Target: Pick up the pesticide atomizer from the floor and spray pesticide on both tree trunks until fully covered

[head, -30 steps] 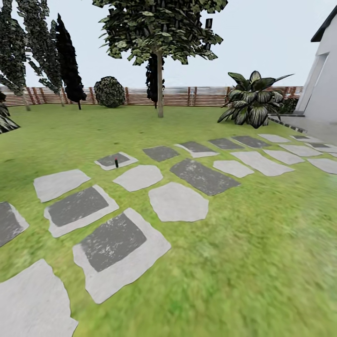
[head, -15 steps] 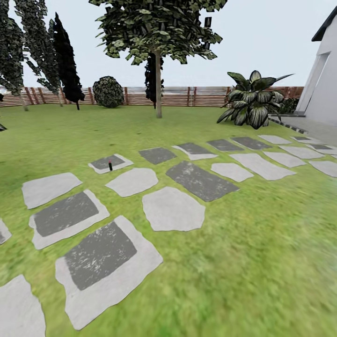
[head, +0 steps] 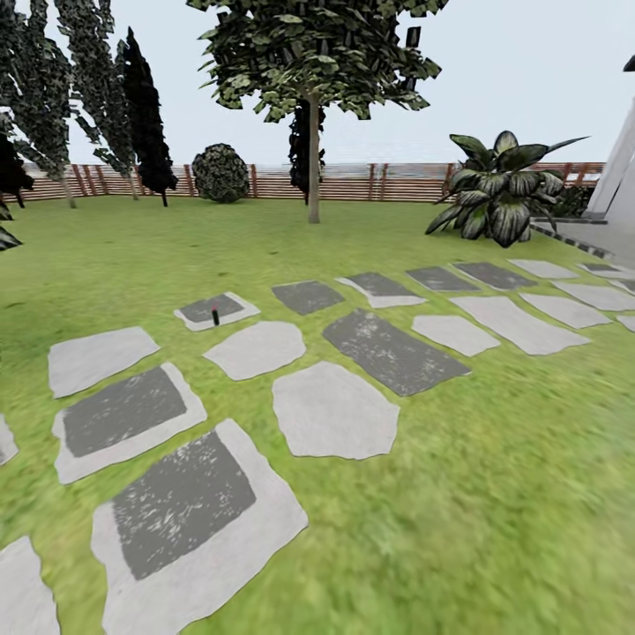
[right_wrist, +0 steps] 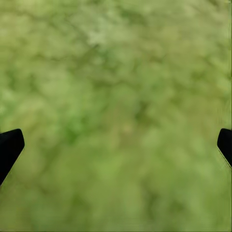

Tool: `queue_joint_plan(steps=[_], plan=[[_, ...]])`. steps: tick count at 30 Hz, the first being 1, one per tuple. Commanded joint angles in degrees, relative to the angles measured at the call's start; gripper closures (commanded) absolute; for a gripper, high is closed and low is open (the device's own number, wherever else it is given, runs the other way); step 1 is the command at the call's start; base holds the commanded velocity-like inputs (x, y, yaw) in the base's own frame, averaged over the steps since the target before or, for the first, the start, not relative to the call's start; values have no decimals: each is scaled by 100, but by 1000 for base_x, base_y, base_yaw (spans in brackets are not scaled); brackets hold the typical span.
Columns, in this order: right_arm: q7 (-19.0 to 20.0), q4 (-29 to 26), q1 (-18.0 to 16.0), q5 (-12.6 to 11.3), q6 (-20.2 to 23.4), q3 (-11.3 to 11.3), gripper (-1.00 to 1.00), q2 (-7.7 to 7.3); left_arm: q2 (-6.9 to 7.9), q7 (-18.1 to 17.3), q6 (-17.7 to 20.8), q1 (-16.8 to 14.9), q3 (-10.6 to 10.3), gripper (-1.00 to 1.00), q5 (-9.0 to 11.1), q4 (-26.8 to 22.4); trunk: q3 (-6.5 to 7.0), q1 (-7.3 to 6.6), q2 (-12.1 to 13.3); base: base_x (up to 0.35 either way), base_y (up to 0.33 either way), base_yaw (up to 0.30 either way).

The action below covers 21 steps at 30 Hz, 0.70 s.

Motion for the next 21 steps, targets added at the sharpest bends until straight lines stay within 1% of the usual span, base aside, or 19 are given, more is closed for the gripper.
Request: queue_joint_plan(steps=[1, 21], plan=[[0, 4, 0, 0, 0, -1, -100, 0, 2, -1, 0, 0, -1, -100, 0, 0, 0, 0, 0, 339, -4, 43], [0, 9, 0, 11, 0, -2, -100, -9, 5, 3, 0, -1, -4, -100, 0, 0, 0, 0, 0, 341, 0, 4]])
